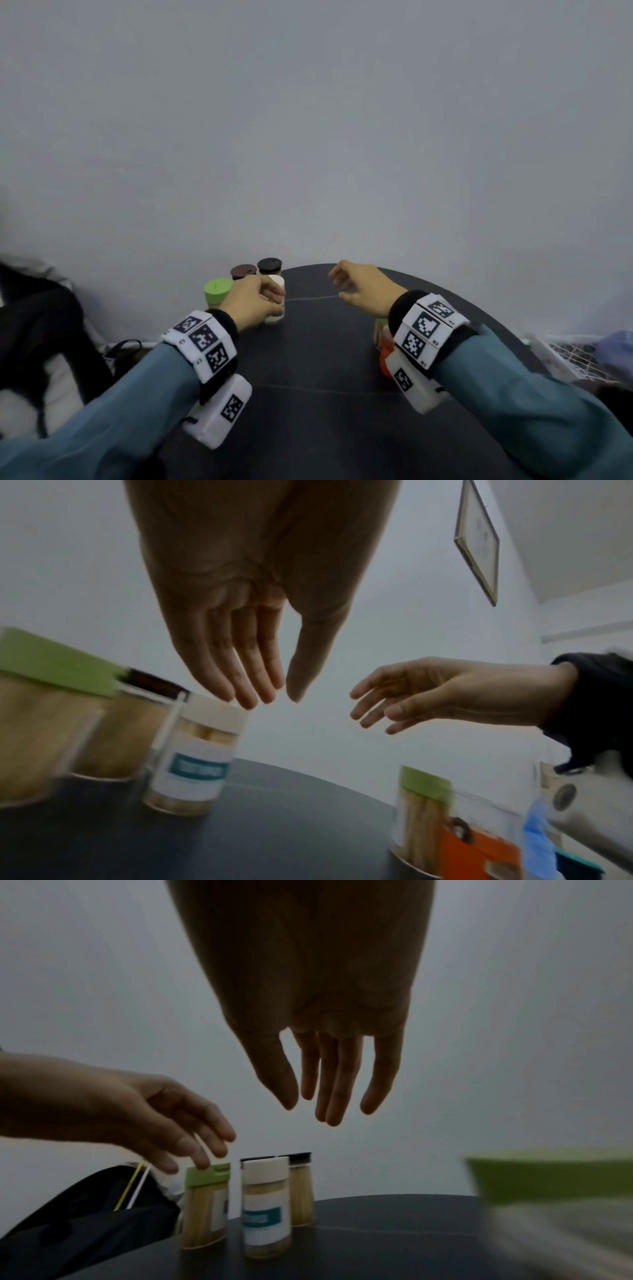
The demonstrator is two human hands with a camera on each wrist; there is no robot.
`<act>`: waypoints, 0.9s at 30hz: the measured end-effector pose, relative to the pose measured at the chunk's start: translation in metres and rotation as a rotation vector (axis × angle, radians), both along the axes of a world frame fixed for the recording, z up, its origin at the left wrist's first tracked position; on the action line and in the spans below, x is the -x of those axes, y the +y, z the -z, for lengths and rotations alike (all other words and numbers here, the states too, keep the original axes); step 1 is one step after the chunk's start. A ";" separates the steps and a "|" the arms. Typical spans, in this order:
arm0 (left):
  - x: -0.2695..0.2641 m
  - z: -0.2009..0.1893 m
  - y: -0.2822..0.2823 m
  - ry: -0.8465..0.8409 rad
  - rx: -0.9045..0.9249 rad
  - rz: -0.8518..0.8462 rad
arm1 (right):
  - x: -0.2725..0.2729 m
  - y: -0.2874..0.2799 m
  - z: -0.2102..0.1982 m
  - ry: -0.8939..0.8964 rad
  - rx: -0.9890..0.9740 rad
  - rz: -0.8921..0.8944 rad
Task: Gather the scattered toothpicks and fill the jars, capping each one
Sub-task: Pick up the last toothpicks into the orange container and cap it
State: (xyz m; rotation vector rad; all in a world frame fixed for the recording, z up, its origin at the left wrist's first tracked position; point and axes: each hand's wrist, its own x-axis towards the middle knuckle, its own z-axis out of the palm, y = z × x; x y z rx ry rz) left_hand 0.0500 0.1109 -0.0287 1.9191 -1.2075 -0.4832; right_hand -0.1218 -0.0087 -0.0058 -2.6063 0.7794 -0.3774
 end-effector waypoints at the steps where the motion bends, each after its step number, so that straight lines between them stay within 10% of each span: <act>1: -0.011 -0.002 0.005 -0.014 0.033 -0.051 | -0.015 0.004 0.001 0.023 -0.001 -0.014; 8: -0.071 -0.001 0.012 -0.314 -0.138 -0.258 | -0.103 0.014 0.023 0.136 -0.090 0.061; 14: -0.089 0.019 0.001 -0.180 -0.262 -0.215 | -0.137 0.011 0.045 0.163 -0.170 0.144; 27: -0.069 0.013 0.007 -0.142 -0.187 -0.171 | -0.079 0.035 0.025 0.164 -0.169 0.034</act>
